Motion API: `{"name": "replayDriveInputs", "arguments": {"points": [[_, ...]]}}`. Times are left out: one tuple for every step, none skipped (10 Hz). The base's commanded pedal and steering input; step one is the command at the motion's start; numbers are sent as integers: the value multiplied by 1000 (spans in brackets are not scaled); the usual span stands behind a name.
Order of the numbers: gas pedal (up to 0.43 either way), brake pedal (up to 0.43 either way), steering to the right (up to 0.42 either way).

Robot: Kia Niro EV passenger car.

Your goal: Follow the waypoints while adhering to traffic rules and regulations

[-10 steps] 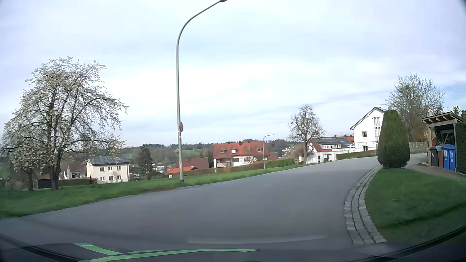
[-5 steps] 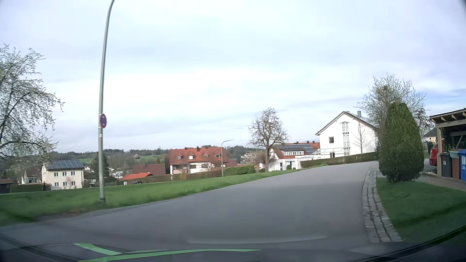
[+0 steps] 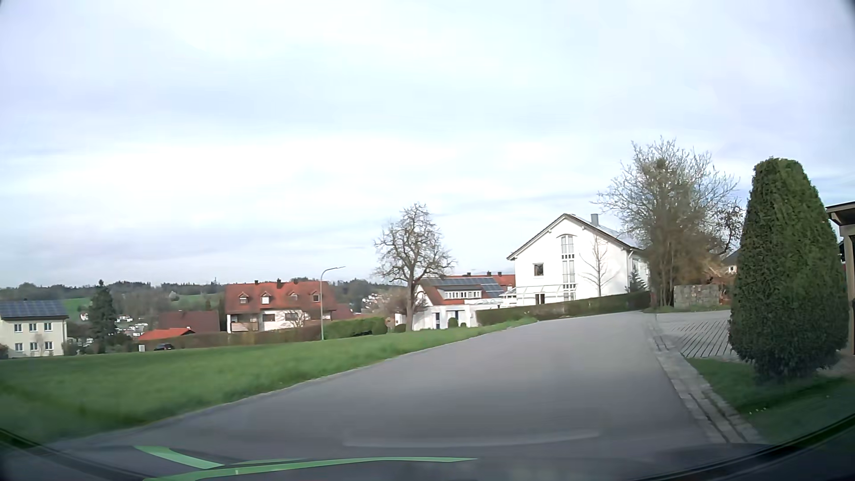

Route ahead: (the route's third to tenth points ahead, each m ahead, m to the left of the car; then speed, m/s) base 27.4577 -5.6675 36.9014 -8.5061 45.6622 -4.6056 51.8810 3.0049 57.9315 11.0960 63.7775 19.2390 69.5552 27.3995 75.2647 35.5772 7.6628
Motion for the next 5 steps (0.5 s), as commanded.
{"name": "replayDriveInputs", "arguments": {"points": [[87, 0, 170], [87, 0, 167], [98, 0, 160], [110, 0, 153], [118, 0, 143]]}}
